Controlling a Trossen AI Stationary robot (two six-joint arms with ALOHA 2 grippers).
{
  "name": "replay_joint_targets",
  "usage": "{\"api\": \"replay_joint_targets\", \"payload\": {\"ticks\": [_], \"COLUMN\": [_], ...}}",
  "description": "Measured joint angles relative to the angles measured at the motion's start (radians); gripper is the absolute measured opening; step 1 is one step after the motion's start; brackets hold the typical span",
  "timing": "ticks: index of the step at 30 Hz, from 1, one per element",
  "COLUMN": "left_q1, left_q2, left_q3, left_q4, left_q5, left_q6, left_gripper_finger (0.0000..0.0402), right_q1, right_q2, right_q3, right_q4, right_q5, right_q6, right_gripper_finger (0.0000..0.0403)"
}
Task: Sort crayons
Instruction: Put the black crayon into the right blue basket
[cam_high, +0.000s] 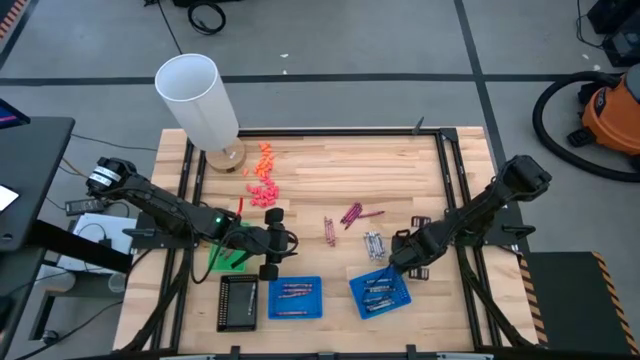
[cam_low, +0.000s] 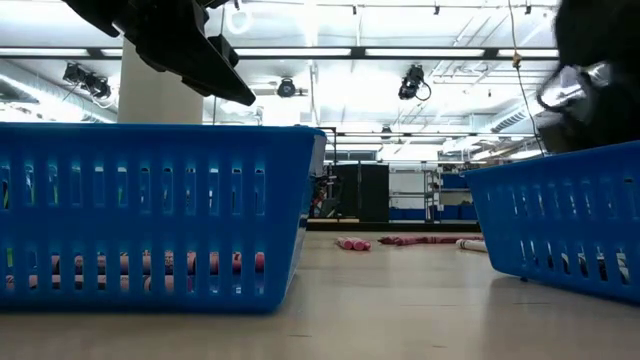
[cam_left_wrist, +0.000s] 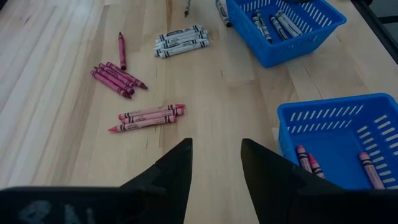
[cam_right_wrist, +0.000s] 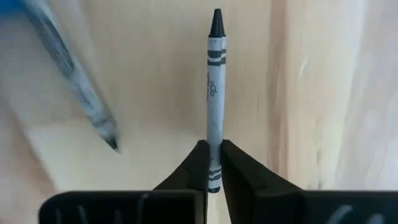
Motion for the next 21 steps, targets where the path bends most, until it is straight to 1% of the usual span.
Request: {"api": "replay_joint_targets", "payload": {"ticks": [4, 6, 10, 13, 15, 18, 21], "left_q1": [0.0, 0.0, 0.0, 0.0, 0.0, 0.0, 0.0], "left_q2": [0.0, 0.0, 0.0, 0.0, 0.0, 0.0, 0.0], "left_q3": [0.0, 0.0, 0.0, 0.0, 0.0, 0.0, 0.0], "left_q4": [0.0, 0.0, 0.0, 0.0, 0.0, 0.0, 0.0], "left_q5": [0.0, 0.0, 0.0, 0.0, 0.0, 0.0, 0.0], "left_q6": [-0.001, -0.003, -0.003, -0.003, -0.002, 0.0, 0.0], "left_gripper_finger": [0.0149, 0.0149, 0.0149, 0.0149, 0.0149, 0.0149, 0.0149], "right_q1": [0.002, 0.004, 0.017, 0.031, 0.036, 0.042, 0.043], "right_q2": [-0.002, -0.008, -0.022, -0.033, -0.031, -0.031, -0.031], "right_q3": [0.09, 0.141, 0.227, 0.286, 0.298, 0.286, 0.252], "right_q4": [-0.095, -0.065, -0.071, -0.019, 0.067, 0.229, 0.288], "right_q5": [0.027, 0.034, 0.047, 0.035, -0.008, -0.089, -0.129], "right_q6": [-0.019, -0.038, -0.077, -0.107, -0.122, -0.129, -0.115], "right_gripper_finger": [0.0037, 0.0037, 0.0037, 0.0038, 0.0038, 0.0039, 0.0046]}}
